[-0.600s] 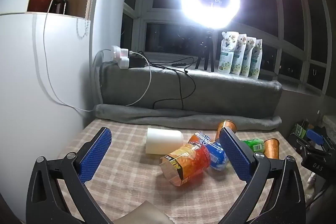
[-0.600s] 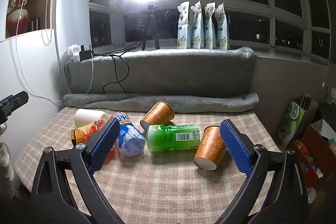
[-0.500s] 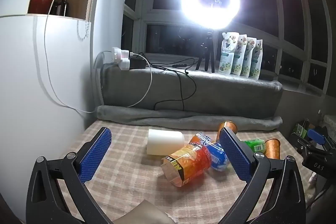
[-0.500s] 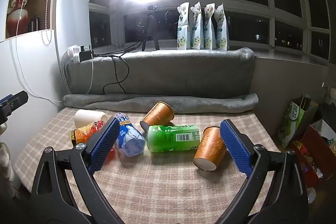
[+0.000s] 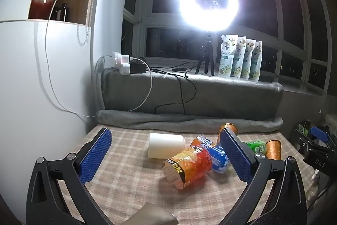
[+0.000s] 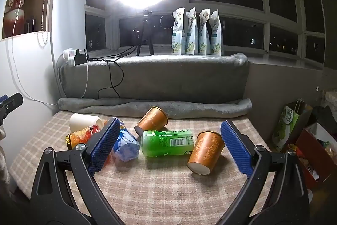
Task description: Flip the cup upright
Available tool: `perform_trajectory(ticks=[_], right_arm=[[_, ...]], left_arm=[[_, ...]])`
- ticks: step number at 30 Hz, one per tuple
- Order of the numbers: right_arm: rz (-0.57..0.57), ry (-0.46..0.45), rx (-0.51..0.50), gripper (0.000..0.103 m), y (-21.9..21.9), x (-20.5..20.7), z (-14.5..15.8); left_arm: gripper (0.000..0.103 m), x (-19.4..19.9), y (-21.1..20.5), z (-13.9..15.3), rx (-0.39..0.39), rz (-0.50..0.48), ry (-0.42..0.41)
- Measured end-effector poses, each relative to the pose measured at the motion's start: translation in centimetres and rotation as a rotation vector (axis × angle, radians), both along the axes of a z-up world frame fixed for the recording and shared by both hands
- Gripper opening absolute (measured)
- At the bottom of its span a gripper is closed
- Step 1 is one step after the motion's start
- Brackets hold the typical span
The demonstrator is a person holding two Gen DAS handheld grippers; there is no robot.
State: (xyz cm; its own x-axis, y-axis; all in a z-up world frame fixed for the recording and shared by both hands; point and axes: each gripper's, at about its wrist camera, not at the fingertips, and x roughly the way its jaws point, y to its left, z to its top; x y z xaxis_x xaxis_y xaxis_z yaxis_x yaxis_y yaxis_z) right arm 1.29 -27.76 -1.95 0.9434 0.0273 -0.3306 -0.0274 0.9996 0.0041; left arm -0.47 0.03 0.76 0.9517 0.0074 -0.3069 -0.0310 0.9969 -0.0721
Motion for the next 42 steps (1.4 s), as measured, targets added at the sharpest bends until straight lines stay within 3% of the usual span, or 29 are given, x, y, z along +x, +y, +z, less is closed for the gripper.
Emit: perform_trajectory(ticks=[42], right_arm=[[0.001, -0.01, -0.006, 0.098, 0.28, -0.15, 0.18]], left_arm=[[0.102, -0.28, -0.35, 0.26, 0.011, -0.001, -0.02]])
